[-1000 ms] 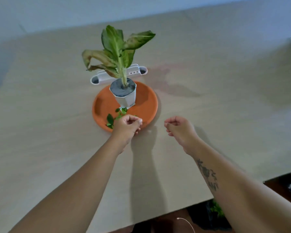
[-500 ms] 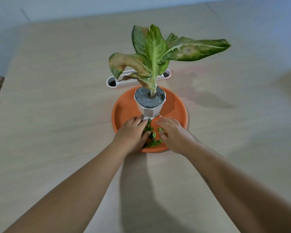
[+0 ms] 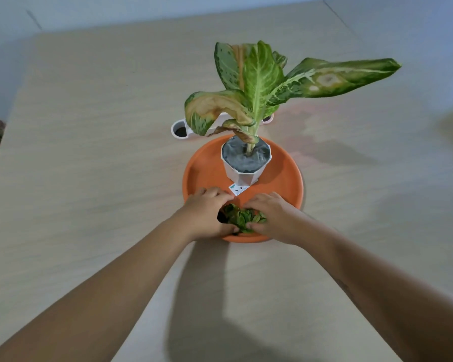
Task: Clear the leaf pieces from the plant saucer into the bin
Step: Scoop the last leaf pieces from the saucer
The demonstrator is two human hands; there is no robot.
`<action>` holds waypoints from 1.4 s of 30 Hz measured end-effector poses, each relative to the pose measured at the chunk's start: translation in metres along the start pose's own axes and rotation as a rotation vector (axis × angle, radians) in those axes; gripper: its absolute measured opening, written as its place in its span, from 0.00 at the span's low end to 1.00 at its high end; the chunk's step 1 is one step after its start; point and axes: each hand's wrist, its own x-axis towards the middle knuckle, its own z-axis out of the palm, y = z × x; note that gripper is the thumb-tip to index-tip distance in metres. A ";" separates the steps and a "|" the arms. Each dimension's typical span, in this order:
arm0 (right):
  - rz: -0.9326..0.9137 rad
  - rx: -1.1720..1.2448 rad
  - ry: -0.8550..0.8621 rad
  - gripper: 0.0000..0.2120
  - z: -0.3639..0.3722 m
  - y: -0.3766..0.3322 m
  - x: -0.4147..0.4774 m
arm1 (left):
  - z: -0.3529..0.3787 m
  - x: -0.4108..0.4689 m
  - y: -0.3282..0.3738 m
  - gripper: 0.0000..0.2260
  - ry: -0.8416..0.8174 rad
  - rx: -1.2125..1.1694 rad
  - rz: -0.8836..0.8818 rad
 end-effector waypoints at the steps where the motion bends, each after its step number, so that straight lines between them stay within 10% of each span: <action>1: 0.038 -0.010 -0.004 0.29 -0.001 0.003 -0.003 | -0.001 0.000 -0.001 0.37 -0.014 0.004 -0.035; 8: 0.112 0.088 -0.029 0.22 0.003 0.002 0.003 | 0.006 0.013 0.011 0.20 -0.033 -0.192 -0.020; 13: 0.169 0.024 0.048 0.32 0.004 0.000 0.000 | 0.003 0.009 0.001 0.30 -0.029 -0.246 -0.064; 19: 0.083 0.127 0.111 0.08 0.008 -0.006 0.000 | 0.010 0.013 0.012 0.13 0.001 -0.224 0.017; 24: 0.236 0.022 0.091 0.26 0.007 -0.008 -0.005 | 0.016 0.011 0.010 0.25 0.018 -0.274 -0.034; 30: 0.191 0.099 0.101 0.12 0.007 -0.006 -0.007 | 0.015 0.012 0.015 0.10 0.085 -0.199 0.016; 42: 0.240 0.073 0.125 0.25 0.010 -0.012 -0.012 | 0.016 0.008 0.007 0.22 0.006 -0.258 0.009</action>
